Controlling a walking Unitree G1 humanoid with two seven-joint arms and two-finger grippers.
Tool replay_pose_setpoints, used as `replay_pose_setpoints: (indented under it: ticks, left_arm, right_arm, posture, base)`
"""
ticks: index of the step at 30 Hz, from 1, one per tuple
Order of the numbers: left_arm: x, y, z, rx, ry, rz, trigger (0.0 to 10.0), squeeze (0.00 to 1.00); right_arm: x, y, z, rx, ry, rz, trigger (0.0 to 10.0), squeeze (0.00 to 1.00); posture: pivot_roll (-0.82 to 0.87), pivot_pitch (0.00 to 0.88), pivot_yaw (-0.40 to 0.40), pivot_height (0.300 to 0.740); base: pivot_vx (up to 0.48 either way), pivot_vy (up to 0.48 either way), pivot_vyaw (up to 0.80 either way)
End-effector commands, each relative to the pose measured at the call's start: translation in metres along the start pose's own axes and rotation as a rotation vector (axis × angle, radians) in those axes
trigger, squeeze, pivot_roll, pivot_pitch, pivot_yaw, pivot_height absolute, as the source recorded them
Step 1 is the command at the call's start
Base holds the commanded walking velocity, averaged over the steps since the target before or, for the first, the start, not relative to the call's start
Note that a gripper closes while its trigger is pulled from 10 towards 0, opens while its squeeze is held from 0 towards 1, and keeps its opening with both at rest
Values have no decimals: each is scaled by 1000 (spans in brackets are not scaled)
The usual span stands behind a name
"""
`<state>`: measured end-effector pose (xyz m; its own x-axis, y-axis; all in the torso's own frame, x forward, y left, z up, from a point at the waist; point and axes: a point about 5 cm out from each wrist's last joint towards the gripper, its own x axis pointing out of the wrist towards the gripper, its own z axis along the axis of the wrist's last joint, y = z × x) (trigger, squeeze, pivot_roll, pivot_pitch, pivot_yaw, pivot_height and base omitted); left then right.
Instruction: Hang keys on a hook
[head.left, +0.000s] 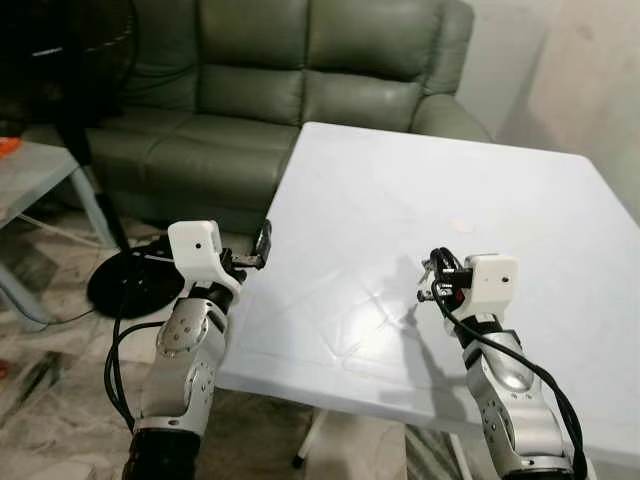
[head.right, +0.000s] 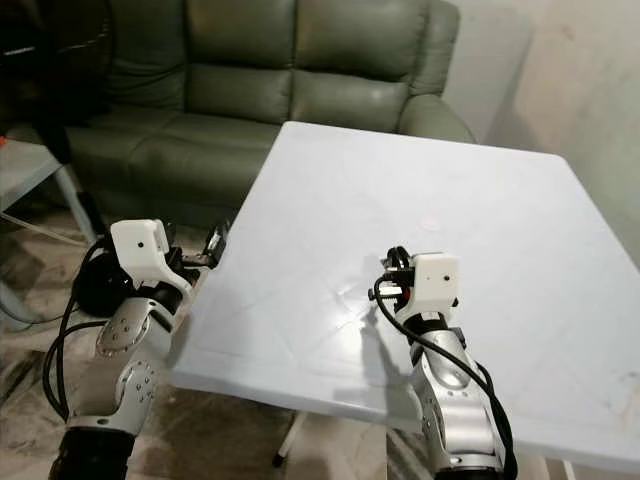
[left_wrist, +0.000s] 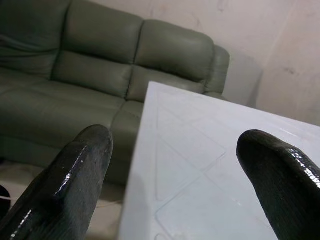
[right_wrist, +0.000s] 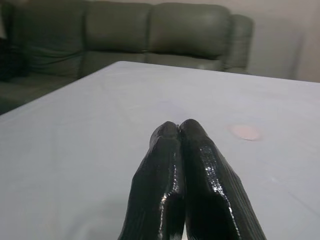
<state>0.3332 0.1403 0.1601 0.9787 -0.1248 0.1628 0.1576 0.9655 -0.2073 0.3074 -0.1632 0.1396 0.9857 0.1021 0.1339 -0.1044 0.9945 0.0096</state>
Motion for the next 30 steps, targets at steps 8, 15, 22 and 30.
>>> replay_pose_setpoints:
  ticks: [8,15,22,30]
  left_arm:
    - [24,-5,12,56,-46,-30,10000,0]
    - [27,-6,11,90,-38,-22,10000,0]
    - [24,-8,8,-3,-48,-19,10000,0]
    - [20,-5,6,-11,-51,15,10000,0]
  right_arm:
    - [7,6,2,-26,-6,15,10000,0]
    - [10,8,4,-21,-13,23,10000,0]
    - [10,7,3,-19,-14,14,10000,0]
    - [11,6,3,-19,-14,5,10000,0]
  posture:
    - [25,0,-39,740]
    - [24,0,-35,740]
    - [27,0,-34,740]
    - [28,0,-35,740]
  base:
    - [0,0,-694]
    - [0,-206,-719]
    - [0,-206,-725]
    - [0,0,-725]
